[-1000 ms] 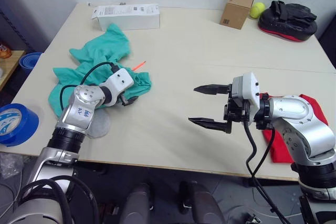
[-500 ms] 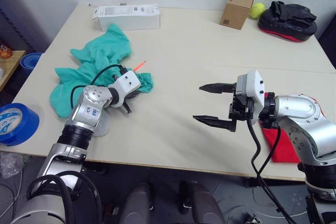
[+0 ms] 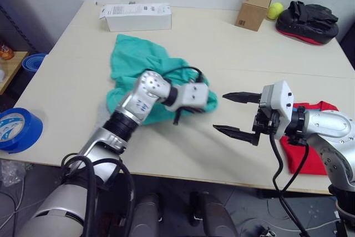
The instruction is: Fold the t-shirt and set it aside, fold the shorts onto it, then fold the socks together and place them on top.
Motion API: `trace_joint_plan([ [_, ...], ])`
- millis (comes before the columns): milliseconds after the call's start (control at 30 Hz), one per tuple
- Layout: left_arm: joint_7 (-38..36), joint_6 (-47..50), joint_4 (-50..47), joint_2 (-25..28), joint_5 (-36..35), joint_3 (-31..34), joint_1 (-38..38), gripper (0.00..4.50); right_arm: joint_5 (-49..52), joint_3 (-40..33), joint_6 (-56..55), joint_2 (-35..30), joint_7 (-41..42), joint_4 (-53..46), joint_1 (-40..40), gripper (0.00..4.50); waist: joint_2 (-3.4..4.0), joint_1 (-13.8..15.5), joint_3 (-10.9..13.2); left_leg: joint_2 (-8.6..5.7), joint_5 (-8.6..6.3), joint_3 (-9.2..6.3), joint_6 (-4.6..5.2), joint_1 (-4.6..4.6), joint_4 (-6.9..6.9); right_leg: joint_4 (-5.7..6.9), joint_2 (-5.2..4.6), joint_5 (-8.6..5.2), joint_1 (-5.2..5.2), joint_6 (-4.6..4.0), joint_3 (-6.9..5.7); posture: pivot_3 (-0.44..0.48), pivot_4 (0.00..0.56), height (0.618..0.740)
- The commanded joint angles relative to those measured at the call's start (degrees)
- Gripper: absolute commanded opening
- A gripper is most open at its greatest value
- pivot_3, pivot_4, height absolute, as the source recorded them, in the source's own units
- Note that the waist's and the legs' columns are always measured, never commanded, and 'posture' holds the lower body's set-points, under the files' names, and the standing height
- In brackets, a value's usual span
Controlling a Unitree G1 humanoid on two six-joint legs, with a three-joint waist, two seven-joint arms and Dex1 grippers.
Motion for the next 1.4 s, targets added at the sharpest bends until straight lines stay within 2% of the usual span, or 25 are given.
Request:
trace_joint_plan([
  [33,-4.7,-7.0,-3.7,-1.4,-0.3,-3.2,0.7,0.01,0.2,-3.0,-0.8,-2.8,0.8,-4.4,3.4,4.50,0.00,-0.1,0.0,0.01,0.00,0.00,0.00,0.01,0.00,0.00,0.01,0.00,0.00,0.00,0.01,0.000,0.150,0.740],
  [133,-6.6,-9.4,-5.1,-2.1,-0.5,-5.2,2.5,0.01,-0.4,-4.1,-1.9,-4.3,1.3,-6.0,6.9,4.50,0.01,-0.1,0.0,0.01,0.00,0.00,0.00,0.02,0.01,0.00,0.02,0.00,0.01,0.00,0.04,0.000,0.150,0.740],
  [267,-7.7,-7.2,-6.8,-2.5,-1.8,-4.5,4.6,0.01,-3.4,-4.5,-4.9,-6.1,2.1,-7.0,10.9,4.50,0.00,0.0,0.0,0.01,-0.01,-0.01,0.01,0.04,0.09,0.01,0.04,-0.01,0.04,0.02,0.04,0.000,0.150,0.740],
  [500,-10.4,2.8,-15.1,2.5,-7.8,0.4,10.6,0.01,-9.2,-3.1,-12.3,-8.5,5.3,-4.3,14.5,4.50,0.01,-0.5,0.0,0.05,-0.11,-0.08,0.11,0.03,0.32,0.04,0.07,-0.01,0.13,0.08,0.02,0.000,0.150,0.740],
  [600,-10.8,9.1,-21.0,4.9,-11.0,2.9,13.0,0.62,-12.0,-1.4,-16.3,-8.9,7.0,-1.5,13.8,4.50,0.01,-0.5,0.0,0.04,-0.11,-0.12,0.11,0.02,0.37,0.05,0.07,-0.01,0.16,0.09,0.00,0.000,0.150,0.740],
  [833,-11.4,21.1,-35.0,14.9,-18.0,10.3,17.0,2.78,-17.9,2.6,-27.4,-9.3,11.5,3.4,12.1,4.50,0.01,-1.1,0.0,0.05,-0.12,-0.13,0.09,0.07,0.39,0.12,0.07,-0.03,0.19,0.14,0.03,0.000,0.150,0.740],
  [900,-12.0,21.9,-38.2,19.2,-18.4,11.6,18.9,3.38,-20.9,4.5,-31.8,-9.1,12.0,5.8,11.7,4.50,0.01,-1.3,0.0,0.04,-0.12,-0.14,0.07,0.08,0.39,0.12,0.07,-0.04,0.21,0.16,0.03,0.000,0.150,0.740],
  [1000,-11.2,18.0,-39.6,25.8,-14.3,11.7,22.9,4.45,-25.4,7.3,-38.4,-8.4,12.0,9.4,10.8,4.50,0.02,-1.4,0.0,0.04,-0.13,-0.10,0.05,0.12,0.39,0.13,0.06,-0.05,0.22,0.16,0.06,0.000,0.150,0.740],
  [1167,-3.1,7.6,-35.4,32.4,-3.5,11.7,29.9,4.48,-33.0,13.0,-47.3,-5.0,8.7,17.5,5.6,4.50,0.01,-1.4,0.0,0.05,-0.16,-0.06,0.02,0.17,0.39,0.13,0.03,-0.09,0.23,0.09,0.10,0.000,0.150,0.740],
  [1400,3.4,5.9,-32.8,32.6,0.4,12.1,31.7,4.48,-39.3,18.6,-54.2,-0.5,5.5,28.1,-1.5,4.50,0.07,-1.2,0.0,0.03,-0.17,-0.05,0.04,0.19,0.40,0.16,-0.07,-0.08,0.25,0.07,0.10,0.000,0.150,0.740],
])
